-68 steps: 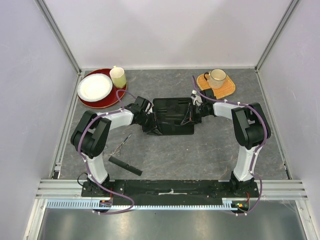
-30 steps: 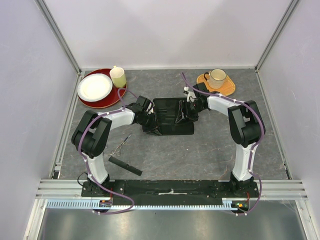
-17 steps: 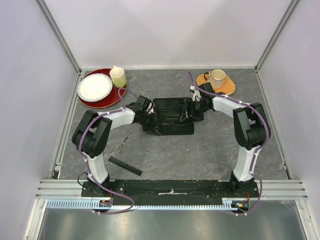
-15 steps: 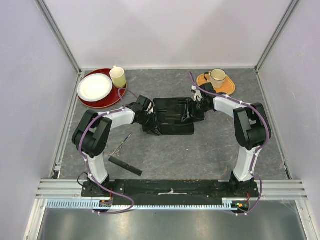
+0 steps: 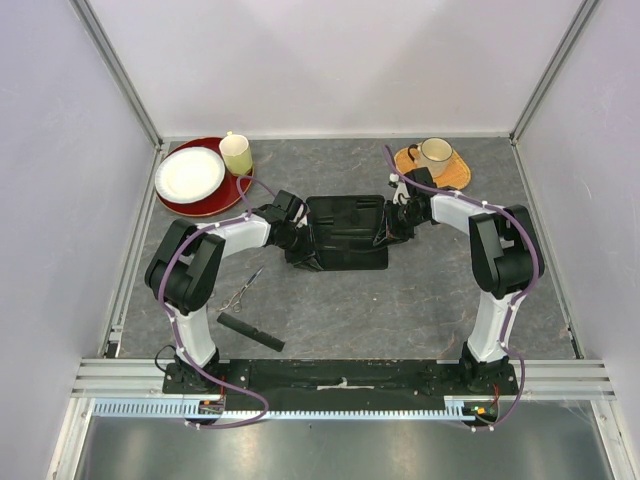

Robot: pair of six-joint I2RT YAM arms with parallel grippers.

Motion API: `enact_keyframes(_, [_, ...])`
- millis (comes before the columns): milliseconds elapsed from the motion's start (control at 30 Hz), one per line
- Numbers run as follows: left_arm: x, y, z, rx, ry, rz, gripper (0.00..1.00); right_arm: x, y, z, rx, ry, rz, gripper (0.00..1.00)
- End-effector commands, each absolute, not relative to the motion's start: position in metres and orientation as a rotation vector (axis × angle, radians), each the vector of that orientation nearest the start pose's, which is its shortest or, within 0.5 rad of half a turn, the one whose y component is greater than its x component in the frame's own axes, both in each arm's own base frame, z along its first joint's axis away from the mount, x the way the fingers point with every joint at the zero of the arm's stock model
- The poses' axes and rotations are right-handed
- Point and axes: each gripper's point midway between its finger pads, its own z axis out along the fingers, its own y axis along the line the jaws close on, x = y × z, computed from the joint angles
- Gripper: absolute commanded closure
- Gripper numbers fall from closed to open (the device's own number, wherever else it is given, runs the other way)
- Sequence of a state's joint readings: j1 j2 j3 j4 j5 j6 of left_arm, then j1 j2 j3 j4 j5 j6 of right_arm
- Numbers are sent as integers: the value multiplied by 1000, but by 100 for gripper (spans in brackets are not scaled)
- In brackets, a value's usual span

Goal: Sort the hair-cutting tools

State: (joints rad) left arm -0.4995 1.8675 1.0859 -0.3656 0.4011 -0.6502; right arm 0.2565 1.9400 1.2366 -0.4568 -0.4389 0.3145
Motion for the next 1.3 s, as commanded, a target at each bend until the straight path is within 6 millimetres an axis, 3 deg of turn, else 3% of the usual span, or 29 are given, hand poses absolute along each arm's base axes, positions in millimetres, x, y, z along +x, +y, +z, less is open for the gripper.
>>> enact_keyframes(0, [293,-237,-32,-99,2913,-583,73,354,177,-9,-64,2832,680,78])
enact_keyframes(433, [294,-238,-32,-89,2914,-583,74,358,195,-17,-109,2792,681,75])
enact_keyframes(600, [294,-237,-33,-97,2913,-578,74,360,192,-17,-100,2786,636,60])
enact_keyframes(767, [294,-235,-34,-113,2916,-559,74,368,180,4,-30,2743,549,34])
enact_keyframes(833, [294,-234,-34,-117,2916,-552,74,372,173,9,-4,2735,496,29])
enact_keyframes(1000, [292,-235,-36,-120,2927,-562,74,369,149,16,88,2752,437,28])
enact_keyframes(1067, [292,-235,-36,-126,2928,-558,74,370,147,28,84,2724,449,28])
enact_keyframes(1267, [294,-237,-34,-126,2920,-566,75,372,161,57,-8,2657,571,29])
